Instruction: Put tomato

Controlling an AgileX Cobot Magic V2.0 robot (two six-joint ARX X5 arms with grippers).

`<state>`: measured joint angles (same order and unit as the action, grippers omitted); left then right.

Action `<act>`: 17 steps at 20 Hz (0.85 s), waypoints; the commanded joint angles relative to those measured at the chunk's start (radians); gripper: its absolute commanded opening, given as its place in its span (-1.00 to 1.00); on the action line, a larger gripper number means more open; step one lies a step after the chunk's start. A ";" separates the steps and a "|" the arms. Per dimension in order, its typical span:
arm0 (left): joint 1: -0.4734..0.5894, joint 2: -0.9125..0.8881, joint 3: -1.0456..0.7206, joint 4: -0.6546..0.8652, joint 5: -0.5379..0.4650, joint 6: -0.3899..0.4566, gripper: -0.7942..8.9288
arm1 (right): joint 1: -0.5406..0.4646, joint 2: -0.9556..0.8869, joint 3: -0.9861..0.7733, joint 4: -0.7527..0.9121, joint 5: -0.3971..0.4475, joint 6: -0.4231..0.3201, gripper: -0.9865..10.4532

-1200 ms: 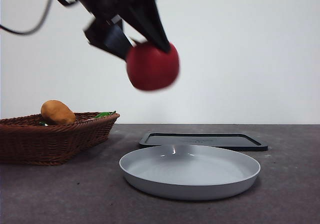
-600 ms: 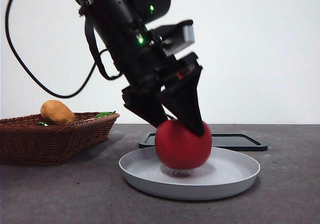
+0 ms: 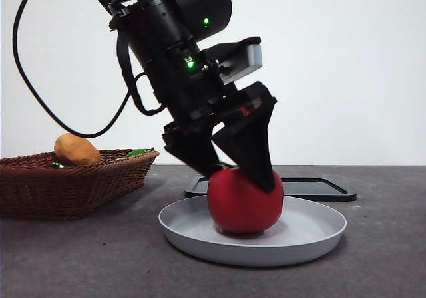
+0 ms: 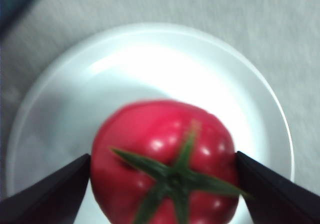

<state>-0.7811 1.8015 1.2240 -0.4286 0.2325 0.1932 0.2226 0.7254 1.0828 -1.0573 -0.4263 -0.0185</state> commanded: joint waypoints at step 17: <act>0.078 -0.306 0.026 -0.027 -0.027 -0.102 0.26 | 0.004 0.006 0.021 0.010 -0.002 0.010 -0.03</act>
<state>-0.6983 1.4906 1.2240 -0.4629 0.2077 0.1207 0.2226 0.7254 1.0828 -1.0573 -0.4263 -0.0185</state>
